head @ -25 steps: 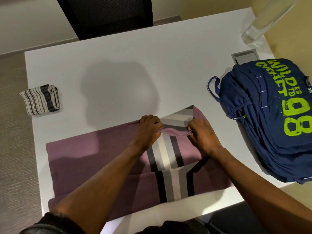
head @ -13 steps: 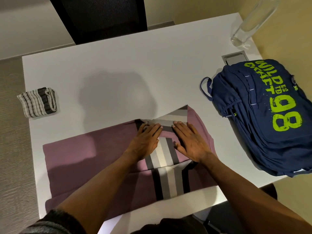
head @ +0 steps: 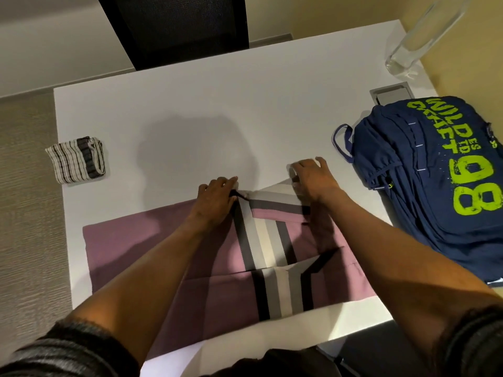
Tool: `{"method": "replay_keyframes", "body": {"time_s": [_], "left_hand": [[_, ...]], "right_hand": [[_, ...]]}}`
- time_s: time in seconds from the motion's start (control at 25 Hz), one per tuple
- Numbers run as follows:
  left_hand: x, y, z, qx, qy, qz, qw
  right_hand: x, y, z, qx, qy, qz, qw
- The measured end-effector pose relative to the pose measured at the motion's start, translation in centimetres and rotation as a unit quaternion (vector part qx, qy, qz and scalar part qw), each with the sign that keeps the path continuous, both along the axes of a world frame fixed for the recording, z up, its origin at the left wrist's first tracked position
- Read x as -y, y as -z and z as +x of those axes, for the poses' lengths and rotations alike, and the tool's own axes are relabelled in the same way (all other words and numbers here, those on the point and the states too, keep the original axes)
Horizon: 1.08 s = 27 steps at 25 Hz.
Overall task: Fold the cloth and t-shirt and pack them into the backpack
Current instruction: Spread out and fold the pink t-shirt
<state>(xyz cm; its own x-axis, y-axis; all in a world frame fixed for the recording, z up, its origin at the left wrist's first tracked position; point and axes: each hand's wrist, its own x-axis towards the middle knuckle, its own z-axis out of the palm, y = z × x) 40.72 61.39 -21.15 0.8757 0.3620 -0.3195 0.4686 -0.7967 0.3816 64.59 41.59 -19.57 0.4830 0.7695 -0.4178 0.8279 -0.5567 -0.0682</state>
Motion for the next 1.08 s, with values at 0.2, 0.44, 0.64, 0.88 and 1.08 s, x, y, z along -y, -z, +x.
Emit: {"method": "replay_keyframes", "body": {"time_s": [0.2,0.44,0.64,0.88,1.08], "left_hand": [[-4.1,-0.6,-2.3,-0.052,-0.001,-0.006,0.999],[-10.6,-1.0,-11.2,-0.106,-0.009,-0.039,0.994],[-16.1,-2.0,-20.1,-0.153,-0.075,-0.003,0.985],[-15.8,-5.2,-24.2,-0.072,-0.188,0.084,0.976],[-12.3,-6.2,-29.0,-0.020,-0.083,0.111,0.990]], "right_hand": [[-1.3,-0.4,2.5,0.049,-0.068,-0.101,0.991],[0.1,-0.6,3.6,0.046,-0.075,-0.094,0.992],[1.6,-1.2,3.4,0.100,-0.058,-0.040,0.993],[4.4,-3.9,0.6,0.115,-0.007,0.078,0.990],[10.7,-4.9,-3.0,0.105,-0.018,0.117,0.987]]}}
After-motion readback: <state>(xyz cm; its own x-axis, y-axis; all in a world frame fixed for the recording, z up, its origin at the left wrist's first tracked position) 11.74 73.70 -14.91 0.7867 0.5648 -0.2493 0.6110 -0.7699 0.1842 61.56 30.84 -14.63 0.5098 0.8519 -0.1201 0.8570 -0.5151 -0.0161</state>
